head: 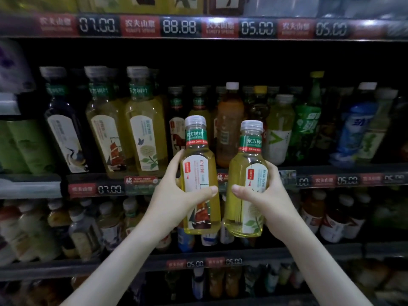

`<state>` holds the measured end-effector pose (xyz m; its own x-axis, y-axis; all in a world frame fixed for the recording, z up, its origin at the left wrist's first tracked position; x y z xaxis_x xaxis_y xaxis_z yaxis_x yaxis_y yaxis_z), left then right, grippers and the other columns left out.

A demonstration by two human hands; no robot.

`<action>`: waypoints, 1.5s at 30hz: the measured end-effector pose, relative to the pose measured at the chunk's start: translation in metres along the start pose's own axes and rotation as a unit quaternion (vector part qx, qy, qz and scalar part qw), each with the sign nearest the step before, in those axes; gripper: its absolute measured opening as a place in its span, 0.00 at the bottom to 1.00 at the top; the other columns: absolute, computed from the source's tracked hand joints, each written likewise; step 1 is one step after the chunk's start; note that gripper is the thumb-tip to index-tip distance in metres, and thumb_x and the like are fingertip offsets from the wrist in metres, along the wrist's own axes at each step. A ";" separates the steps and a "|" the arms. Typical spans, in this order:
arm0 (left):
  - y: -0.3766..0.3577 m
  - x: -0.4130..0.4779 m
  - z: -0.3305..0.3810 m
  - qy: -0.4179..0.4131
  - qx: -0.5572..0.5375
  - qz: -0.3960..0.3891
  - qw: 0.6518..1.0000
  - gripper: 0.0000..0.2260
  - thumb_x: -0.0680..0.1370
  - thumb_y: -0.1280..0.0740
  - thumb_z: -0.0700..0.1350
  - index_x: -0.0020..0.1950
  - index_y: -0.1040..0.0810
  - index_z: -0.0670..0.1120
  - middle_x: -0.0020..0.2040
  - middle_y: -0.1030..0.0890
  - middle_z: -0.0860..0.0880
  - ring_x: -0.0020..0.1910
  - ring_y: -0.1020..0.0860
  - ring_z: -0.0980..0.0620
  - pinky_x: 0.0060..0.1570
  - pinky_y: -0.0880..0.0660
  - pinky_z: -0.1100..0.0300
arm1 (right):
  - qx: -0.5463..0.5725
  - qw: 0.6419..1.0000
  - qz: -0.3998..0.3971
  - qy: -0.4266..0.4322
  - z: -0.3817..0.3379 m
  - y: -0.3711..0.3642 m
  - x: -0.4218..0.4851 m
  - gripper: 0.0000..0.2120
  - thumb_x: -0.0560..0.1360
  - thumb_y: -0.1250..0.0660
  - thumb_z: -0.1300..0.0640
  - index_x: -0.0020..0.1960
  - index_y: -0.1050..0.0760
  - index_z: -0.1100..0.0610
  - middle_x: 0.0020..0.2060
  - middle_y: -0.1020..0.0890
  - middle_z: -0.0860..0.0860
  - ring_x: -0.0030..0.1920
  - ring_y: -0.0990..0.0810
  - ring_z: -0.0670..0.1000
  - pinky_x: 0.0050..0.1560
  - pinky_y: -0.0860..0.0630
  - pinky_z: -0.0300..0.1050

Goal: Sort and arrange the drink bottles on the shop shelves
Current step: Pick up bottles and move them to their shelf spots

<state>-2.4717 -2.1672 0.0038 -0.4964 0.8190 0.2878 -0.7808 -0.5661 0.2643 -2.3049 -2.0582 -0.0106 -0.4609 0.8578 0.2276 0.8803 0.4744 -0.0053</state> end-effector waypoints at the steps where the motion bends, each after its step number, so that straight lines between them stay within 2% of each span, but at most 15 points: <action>1: 0.002 -0.002 -0.001 -0.005 0.002 0.007 1.000 0.45 0.65 0.21 0.51 0.74 0.44 0.65 0.55 0.28 0.67 0.55 0.27 0.66 0.48 0.26 0.65 | -0.012 1.000 0.001 0.007 0.000 -0.001 0.001 0.41 0.61 0.20 0.56 0.67 0.39 0.44 0.52 0.20 0.49 0.50 0.17 0.48 0.47 0.21 0.45; 6: 0.011 -0.011 -0.002 -0.037 0.018 0.054 0.998 0.47 0.65 0.21 0.51 0.75 0.46 0.65 0.53 0.32 0.73 0.50 0.31 0.81 0.41 0.33 0.76 | -0.036 0.997 -0.016 0.064 -0.004 -0.010 0.003 0.39 0.64 0.21 0.58 0.68 0.39 0.44 0.53 0.20 0.47 0.49 0.18 0.42 0.44 0.21 0.38; 8: 0.012 -0.016 -0.002 -0.051 0.022 0.085 0.995 0.47 0.65 0.21 0.50 0.74 0.46 0.66 0.53 0.33 0.76 0.48 0.34 0.85 0.42 0.34 0.77 | -0.051 0.992 -0.014 0.113 -0.005 -0.015 0.005 0.41 0.64 0.21 0.56 0.68 0.42 0.39 0.58 0.23 0.45 0.54 0.20 0.39 0.50 0.22 0.35; 12: 0.020 -0.025 -0.002 -0.086 0.027 0.150 0.985 0.47 0.65 0.21 0.50 0.73 0.46 0.69 0.51 0.29 0.76 0.51 0.30 0.81 0.45 0.29 0.76 | -0.085 0.974 0.014 0.209 -0.015 -0.034 0.016 0.42 0.61 0.22 0.44 0.64 0.47 0.30 0.64 0.37 0.37 0.65 0.34 0.34 0.64 0.35 0.28; 15: 0.029 -0.029 0.001 -0.117 0.033 0.184 0.975 0.47 0.66 0.21 0.47 0.74 0.47 0.66 0.49 0.32 0.84 0.51 0.31 0.82 0.43 0.32 0.82 | -0.120 0.953 0.041 0.276 -0.020 -0.048 0.034 0.40 0.63 0.21 0.50 0.63 0.45 0.35 0.59 0.40 0.39 0.61 0.41 0.28 0.57 0.42 0.18; 19: 0.044 -0.031 0.003 -0.141 0.040 0.224 0.963 0.47 0.66 0.22 0.47 0.76 0.47 0.63 0.50 0.32 0.82 0.52 0.29 0.78 0.44 0.30 0.80 | -0.131 0.943 0.062 0.298 -0.015 -0.070 0.059 0.41 0.64 0.20 0.55 0.69 0.39 0.48 0.61 0.37 0.48 0.64 0.37 0.44 0.59 0.40 0.20; 21: 0.049 -0.032 0.003 -0.148 0.050 0.238 0.959 0.47 0.66 0.22 0.49 0.76 0.47 0.63 0.51 0.31 0.81 0.53 0.29 0.78 0.46 0.29 0.79 | -0.126 0.945 0.073 0.292 -0.013 -0.081 0.069 0.41 0.65 0.21 0.56 0.72 0.39 0.53 0.62 0.37 0.50 0.62 0.37 0.43 0.58 0.41 0.19; 23: 0.052 -0.031 0.003 -0.147 0.054 0.248 0.956 0.47 0.66 0.22 0.48 0.76 0.47 0.63 0.51 0.31 0.78 0.52 0.28 0.77 0.46 0.28 0.79 | -0.128 0.950 0.086 0.273 -0.012 -0.092 0.078 0.42 0.66 0.21 0.56 0.73 0.41 0.55 0.64 0.37 0.51 0.64 0.38 0.44 0.60 0.40 0.23; 26: 0.055 -0.028 0.000 -0.143 0.056 0.260 0.953 0.46 0.67 0.22 0.48 0.76 0.47 0.63 0.53 0.30 0.74 0.52 0.28 0.77 0.46 0.29 0.79 | -0.145 0.956 0.110 0.231 -0.009 -0.106 0.093 0.42 0.67 0.22 0.56 0.73 0.42 0.56 0.67 0.37 0.54 0.70 0.39 0.52 0.68 0.36 0.42; 28: 0.056 -0.026 -0.003 -0.139 0.066 0.267 0.951 0.46 0.67 0.22 0.48 0.76 0.47 0.62 0.52 0.29 0.72 0.51 0.28 0.78 0.45 0.28 0.79 | -0.183 0.952 0.125 0.212 -0.006 -0.114 0.100 0.42 0.67 0.22 0.56 0.73 0.43 0.59 0.67 0.37 0.56 0.70 0.40 0.54 0.71 0.38 0.49; 33: 0.058 -0.020 -0.009 -0.141 0.082 0.270 0.949 0.46 0.67 0.22 0.48 0.76 0.46 0.62 0.52 0.29 0.70 0.49 0.28 0.78 0.45 0.29 0.80 | -0.274 0.930 0.132 0.206 -0.005 -0.120 0.108 0.46 0.70 0.26 0.56 0.77 0.53 0.54 0.69 0.38 0.61 0.70 0.42 0.60 0.70 0.39 0.54; 37: 0.056 -0.013 -0.009 -0.142 0.079 0.251 0.954 0.46 0.67 0.22 0.47 0.76 0.47 0.62 0.53 0.30 0.69 0.49 0.29 0.80 0.44 0.30 0.81 | -0.435 0.860 0.122 0.239 -0.004 -0.114 0.105 0.48 0.72 0.28 0.49 0.78 0.58 0.53 0.70 0.41 0.61 0.68 0.41 0.61 0.67 0.39 0.56; 40: 0.053 -0.007 -0.006 -0.145 0.080 0.238 0.957 0.46 0.67 0.22 0.48 0.73 0.48 0.67 0.54 0.32 0.71 0.48 0.30 0.82 0.43 0.32 0.83 | -0.497 0.818 0.137 0.255 0.003 -0.110 0.101 0.49 0.71 0.28 0.45 0.78 0.56 0.57 0.72 0.41 0.59 0.68 0.43 0.59 0.67 0.45 0.56; 43: 0.049 -0.002 -0.005 -0.143 0.078 0.228 0.960 0.46 0.66 0.21 0.49 0.68 0.51 0.74 0.54 0.33 0.72 0.47 0.31 0.82 0.44 0.32 0.83 | -0.527 0.787 0.173 0.270 0.010 -0.113 0.111 0.48 0.67 0.25 0.45 0.77 0.46 0.61 0.68 0.34 0.60 0.64 0.41 0.58 0.64 0.44 0.57; 45: 0.047 0.000 -0.003 -0.140 0.076 0.222 0.962 0.46 0.66 0.21 0.50 0.65 0.52 0.77 0.53 0.31 0.71 0.47 0.30 0.81 0.43 0.32 0.82 | -0.546 0.782 0.163 0.252 0.007 -0.111 0.117 0.47 0.69 0.26 0.46 0.77 0.48 0.60 0.69 0.36 0.59 0.64 0.44 0.57 0.64 0.44 0.56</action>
<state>-2.5094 -2.1931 0.0133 -0.6301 0.4472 0.6348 -0.4402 -0.8792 0.1824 -2.4573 -2.0086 0.0095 -0.3309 0.5811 0.7435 0.6401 -0.4407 0.6293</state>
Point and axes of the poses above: each hand's wrist, its own x-axis towards the middle knuckle, its own y-axis out of the back of the hand, z = x × y, the point moved 1 cm from there along x, towards the middle knuckle
